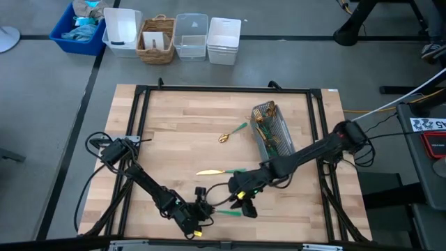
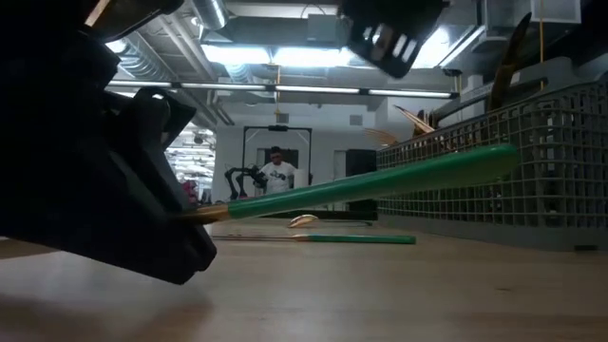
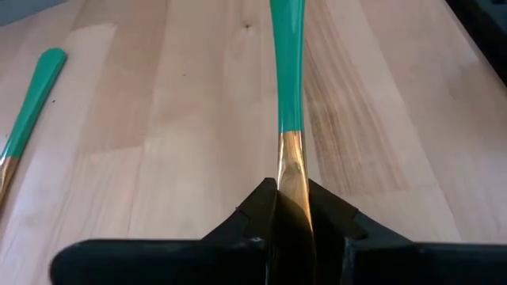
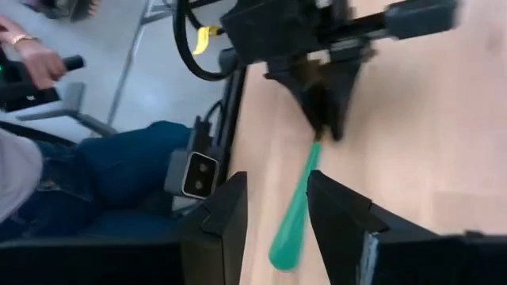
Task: Sort silverware
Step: Put the bottom left knife into the bottom section of the basket
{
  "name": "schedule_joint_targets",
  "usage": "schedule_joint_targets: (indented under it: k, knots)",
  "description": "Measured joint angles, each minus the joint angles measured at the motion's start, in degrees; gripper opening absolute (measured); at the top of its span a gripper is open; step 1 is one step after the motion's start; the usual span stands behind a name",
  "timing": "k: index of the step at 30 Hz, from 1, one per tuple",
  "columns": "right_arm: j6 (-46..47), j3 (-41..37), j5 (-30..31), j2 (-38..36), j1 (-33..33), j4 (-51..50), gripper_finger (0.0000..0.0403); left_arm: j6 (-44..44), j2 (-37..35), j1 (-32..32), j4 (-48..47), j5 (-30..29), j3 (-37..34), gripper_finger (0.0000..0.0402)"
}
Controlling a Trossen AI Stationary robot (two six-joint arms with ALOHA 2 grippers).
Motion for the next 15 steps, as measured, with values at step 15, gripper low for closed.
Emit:
schedule_joint_targets:
  k: [15]
  knots:
    - [-3.1, 0.0, 15.7, -16.5, 0.8, -18.8, 0.0131, 5.9, -0.9, 2.2, 4.6, -3.5, 0.1, 0.0041]
